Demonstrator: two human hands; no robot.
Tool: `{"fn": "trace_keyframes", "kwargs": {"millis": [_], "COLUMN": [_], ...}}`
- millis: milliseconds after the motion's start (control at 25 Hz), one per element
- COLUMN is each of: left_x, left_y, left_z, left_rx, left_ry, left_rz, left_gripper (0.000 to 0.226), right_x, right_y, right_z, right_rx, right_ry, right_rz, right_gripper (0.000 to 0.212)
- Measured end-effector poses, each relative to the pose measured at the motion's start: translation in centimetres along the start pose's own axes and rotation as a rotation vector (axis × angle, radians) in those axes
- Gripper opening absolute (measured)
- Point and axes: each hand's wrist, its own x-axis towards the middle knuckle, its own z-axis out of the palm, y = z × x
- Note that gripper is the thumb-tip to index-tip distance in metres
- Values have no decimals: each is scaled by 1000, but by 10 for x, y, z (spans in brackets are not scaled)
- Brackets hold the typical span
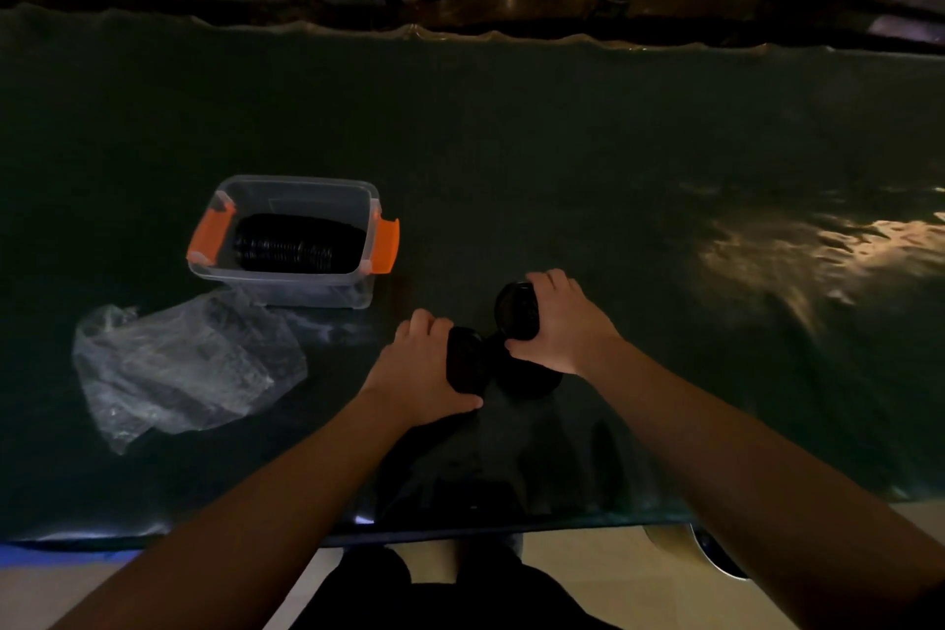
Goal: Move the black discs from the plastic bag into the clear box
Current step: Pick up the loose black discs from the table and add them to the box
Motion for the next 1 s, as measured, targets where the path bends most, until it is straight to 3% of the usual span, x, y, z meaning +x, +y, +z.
{"fn": "trace_keyframes", "kwargs": {"millis": [720, 1000], "left_x": [-9, -10], "left_y": [-11, -14], "left_z": [47, 49], "left_rx": [-67, -100], "left_ry": [-52, 13], "left_rz": [-152, -186], "left_gripper": [137, 129], "right_x": [-29, -23], "right_y": [5, 4], "right_z": [36, 51], "right_rx": [-58, -31], "right_ry": [-123, -180], "right_rz": [63, 96], "right_gripper": [106, 126]}}
